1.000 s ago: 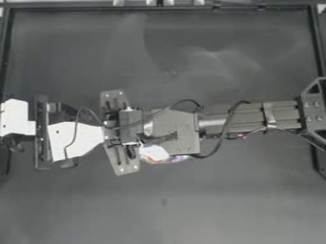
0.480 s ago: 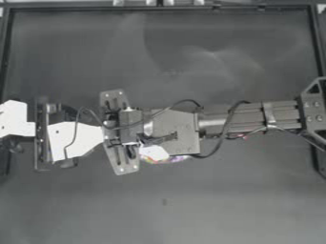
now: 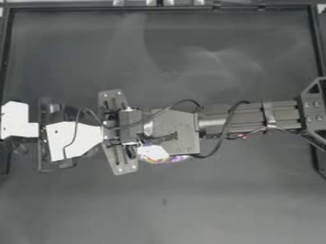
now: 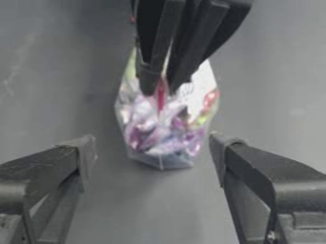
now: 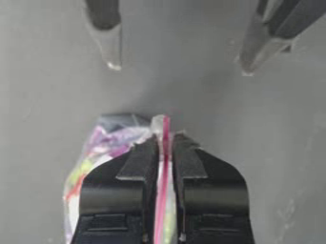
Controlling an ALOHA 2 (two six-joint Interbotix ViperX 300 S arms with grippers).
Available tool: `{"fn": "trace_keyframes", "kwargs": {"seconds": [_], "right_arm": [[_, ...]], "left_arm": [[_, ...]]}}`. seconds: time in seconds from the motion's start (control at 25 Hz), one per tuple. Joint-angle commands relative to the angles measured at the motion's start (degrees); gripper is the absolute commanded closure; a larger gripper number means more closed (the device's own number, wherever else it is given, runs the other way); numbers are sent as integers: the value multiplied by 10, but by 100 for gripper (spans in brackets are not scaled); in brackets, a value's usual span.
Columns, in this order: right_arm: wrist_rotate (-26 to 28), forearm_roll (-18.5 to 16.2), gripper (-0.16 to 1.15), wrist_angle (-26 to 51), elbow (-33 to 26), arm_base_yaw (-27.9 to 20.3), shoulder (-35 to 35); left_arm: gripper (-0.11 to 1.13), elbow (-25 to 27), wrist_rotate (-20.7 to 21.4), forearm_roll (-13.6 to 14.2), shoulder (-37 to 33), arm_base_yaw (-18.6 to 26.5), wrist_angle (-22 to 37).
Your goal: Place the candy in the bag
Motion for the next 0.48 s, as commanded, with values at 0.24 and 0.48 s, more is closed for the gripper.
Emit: {"fn": "trace_keyframes", "kwargs": {"seconds": [0.24,0.48], "right_arm": [[4,1,58,-4,-5,0,-33],[4,3,58,-4,0,0,-37]], "left_arm": [[2,-18,-1,-13,60,-11,-74],[2,-31,-2,-17,97,-18,-102]]}}
